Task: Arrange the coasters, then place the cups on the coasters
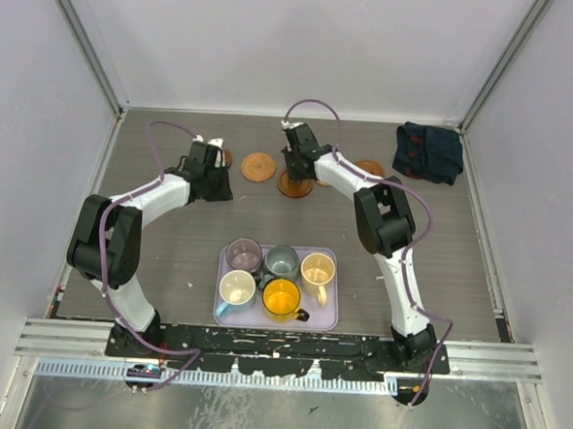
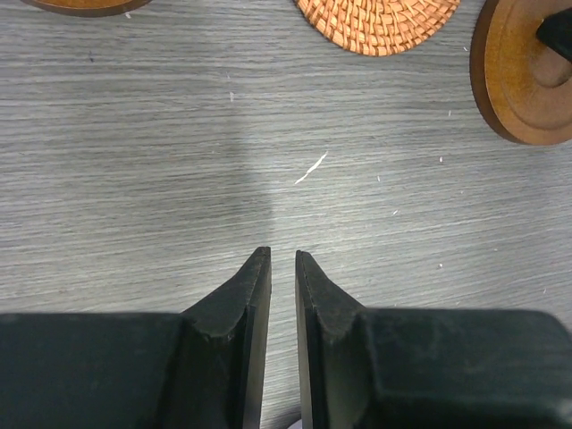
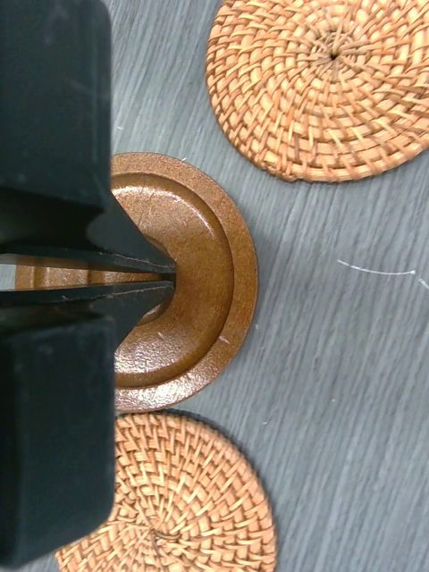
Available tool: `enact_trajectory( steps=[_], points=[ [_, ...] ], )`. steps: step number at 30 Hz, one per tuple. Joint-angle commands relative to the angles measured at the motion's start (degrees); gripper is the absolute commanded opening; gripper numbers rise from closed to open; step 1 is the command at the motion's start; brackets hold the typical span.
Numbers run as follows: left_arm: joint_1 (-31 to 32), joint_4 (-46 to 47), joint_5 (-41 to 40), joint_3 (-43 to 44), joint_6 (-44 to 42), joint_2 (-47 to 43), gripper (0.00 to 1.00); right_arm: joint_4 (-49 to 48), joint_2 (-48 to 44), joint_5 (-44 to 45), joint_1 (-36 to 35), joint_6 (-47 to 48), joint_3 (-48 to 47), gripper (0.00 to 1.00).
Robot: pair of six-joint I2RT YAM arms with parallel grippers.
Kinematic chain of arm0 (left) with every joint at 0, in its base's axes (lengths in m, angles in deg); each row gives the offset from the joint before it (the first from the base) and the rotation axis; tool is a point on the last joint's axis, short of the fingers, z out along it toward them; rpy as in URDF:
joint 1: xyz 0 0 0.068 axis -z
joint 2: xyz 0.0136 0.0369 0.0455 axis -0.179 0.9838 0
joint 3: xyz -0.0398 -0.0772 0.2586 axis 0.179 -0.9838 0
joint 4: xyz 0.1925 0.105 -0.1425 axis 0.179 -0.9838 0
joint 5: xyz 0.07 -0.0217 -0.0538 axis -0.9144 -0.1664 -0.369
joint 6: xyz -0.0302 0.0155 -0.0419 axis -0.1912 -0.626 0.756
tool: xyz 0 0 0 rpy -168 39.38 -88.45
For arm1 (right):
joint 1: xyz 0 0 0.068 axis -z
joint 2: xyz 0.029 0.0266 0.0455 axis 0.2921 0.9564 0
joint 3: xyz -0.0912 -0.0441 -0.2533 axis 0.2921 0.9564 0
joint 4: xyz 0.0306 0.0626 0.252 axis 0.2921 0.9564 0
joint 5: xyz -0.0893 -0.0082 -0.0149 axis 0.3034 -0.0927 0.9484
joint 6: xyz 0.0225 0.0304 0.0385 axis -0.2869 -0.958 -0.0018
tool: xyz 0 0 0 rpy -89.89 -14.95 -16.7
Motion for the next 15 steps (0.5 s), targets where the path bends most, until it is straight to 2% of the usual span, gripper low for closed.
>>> enact_trajectory(
  steps=[1,15],
  points=[
    [-0.4,1.9,-1.6,0.7,-0.7,-2.0,0.2,1.0,2.4,-0.7,-0.3,1.0,-4.1,0.14],
    [-1.1,1.6,-3.1,0.5,-1.0,-2.2,0.25,1.1,7.4,0.7,1.4,1.5,-11.2,0.15]
  ],
)
